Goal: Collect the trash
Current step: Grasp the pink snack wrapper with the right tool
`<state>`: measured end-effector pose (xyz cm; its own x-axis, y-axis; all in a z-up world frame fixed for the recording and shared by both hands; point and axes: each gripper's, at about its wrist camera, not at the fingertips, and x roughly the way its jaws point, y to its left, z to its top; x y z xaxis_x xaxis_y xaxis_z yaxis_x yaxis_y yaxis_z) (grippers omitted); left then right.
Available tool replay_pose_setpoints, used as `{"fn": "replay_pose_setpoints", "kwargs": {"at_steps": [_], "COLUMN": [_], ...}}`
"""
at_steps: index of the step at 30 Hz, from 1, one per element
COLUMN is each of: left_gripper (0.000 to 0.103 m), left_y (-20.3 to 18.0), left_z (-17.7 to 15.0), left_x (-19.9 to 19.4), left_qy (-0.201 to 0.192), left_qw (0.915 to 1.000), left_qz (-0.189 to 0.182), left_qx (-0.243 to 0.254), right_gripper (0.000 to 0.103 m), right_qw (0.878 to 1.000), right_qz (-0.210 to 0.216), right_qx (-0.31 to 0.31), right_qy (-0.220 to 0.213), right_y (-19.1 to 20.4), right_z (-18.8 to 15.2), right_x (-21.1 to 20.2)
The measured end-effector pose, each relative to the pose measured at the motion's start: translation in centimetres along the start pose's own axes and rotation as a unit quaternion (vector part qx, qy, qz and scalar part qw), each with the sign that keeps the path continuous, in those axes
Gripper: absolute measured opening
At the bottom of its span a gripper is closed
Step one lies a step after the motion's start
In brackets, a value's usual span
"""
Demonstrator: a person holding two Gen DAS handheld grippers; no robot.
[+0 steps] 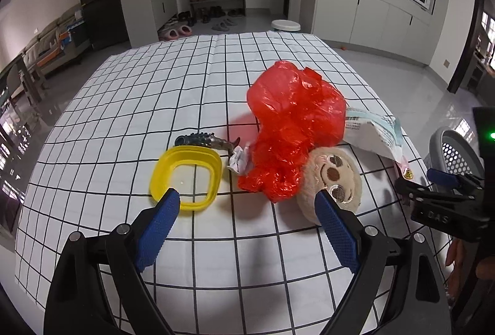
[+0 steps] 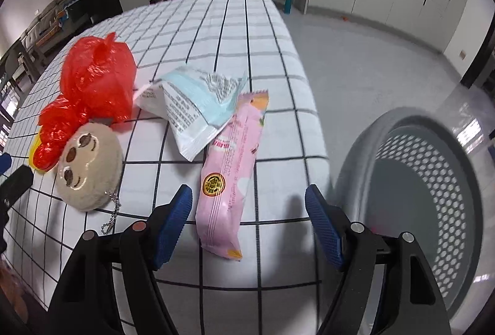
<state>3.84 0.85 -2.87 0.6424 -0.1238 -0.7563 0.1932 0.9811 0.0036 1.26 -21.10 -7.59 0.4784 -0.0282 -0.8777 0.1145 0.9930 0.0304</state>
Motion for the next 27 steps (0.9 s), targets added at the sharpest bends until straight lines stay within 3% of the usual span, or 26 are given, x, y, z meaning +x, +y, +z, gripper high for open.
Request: {"fn": "replay_pose_setpoints", "kwargs": {"at_steps": [4, 7, 10, 22, 27], "left_gripper": [0.087, 0.087, 0.087, 0.087, 0.087], "left_y": [-0.2, -0.3, -0.5, -0.9, -0.8], "left_z": [-0.1, -0.1, -0.1, -0.3, -0.3], "left_x": [0.2, 0.3, 0.3, 0.2, 0.0], "left_qy": [0.003, 0.004, 0.005, 0.004, 0.001], "left_qw": [1.0, 1.0, 1.0, 0.9999, 0.9999], "left_qz": [0.001, 0.001, 0.001, 0.002, 0.001], "left_qx": [0.003, 0.004, 0.005, 0.01, 0.01], "right_gripper": [0.076, 0.085, 0.089, 0.095, 0.095], "right_qw": [1.0, 1.0, 0.999, 0.999, 0.998], "right_qz": [0.0, 0.011, -0.005, 0.003, 0.004], "right_qx": [-0.002, -0.004, -0.03, -0.046, -0.06], "right_qy": [0.008, 0.013, 0.014, 0.025, 0.009], "right_y": [0.2, 0.3, 1.0, 1.1, 1.2], "right_z": [0.3, 0.4, 0.3, 0.4, 0.0], "right_x": [0.5, 0.8, 1.2, 1.5, 1.2]}}
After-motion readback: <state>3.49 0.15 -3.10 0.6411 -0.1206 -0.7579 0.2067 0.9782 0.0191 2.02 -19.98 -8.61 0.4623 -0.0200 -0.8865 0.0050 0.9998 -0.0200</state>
